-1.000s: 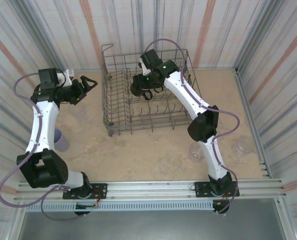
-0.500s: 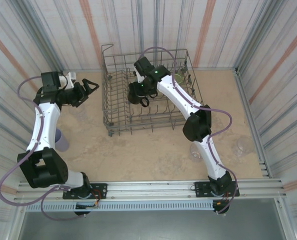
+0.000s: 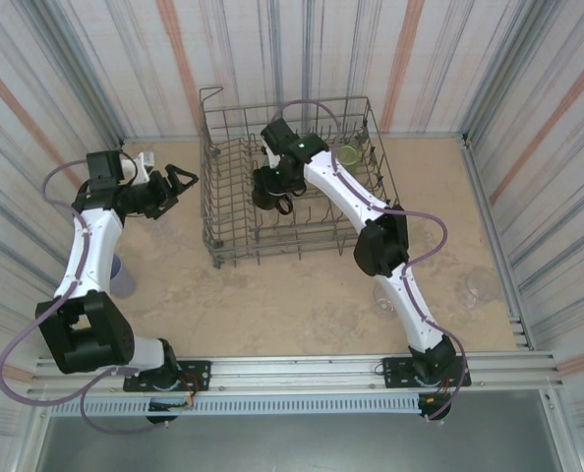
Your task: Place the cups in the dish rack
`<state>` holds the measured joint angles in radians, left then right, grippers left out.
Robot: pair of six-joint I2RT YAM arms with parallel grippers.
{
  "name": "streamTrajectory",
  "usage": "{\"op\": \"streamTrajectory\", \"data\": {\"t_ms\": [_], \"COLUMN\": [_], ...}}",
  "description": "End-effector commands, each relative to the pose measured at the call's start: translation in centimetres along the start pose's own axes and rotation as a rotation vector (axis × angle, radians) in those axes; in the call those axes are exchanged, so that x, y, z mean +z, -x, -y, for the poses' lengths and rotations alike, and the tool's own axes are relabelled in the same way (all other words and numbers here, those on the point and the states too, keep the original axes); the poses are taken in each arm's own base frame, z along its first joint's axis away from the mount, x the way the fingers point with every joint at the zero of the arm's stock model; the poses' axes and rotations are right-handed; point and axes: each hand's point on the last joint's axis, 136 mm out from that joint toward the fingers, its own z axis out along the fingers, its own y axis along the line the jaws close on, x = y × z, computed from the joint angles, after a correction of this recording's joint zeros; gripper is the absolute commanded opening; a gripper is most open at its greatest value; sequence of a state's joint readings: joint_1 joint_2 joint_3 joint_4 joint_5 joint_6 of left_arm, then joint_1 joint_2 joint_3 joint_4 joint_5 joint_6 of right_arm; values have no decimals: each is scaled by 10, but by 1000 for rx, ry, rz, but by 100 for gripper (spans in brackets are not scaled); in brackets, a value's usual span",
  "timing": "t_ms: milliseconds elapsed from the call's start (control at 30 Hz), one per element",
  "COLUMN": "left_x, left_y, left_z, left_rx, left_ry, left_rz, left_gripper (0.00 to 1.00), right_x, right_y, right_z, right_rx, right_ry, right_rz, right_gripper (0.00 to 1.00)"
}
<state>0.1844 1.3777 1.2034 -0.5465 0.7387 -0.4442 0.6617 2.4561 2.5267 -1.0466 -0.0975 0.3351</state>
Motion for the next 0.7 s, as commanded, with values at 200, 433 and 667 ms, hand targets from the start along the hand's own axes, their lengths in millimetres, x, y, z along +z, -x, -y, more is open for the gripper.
{"op": "streamTrajectory", "data": {"t_ms": [200,433,667], "left_x": [-9,-8,-7], "left_y": [3,2,2], "left_z": [12,11,11], "left_rx": [35,30,25], "left_ry": [-41,-42,-42], "left_rz": [25,21,18], "left_gripper": [99,99,99], "right_x": [-4,4,16], "right_y": [24,26,25], "right_z": [-14,-11,-13], "right_rx": [-10,-13,-18], "right_ry": [29,22,26], "right_rz": [91,98,94], "right_gripper": [37,37,38]}}
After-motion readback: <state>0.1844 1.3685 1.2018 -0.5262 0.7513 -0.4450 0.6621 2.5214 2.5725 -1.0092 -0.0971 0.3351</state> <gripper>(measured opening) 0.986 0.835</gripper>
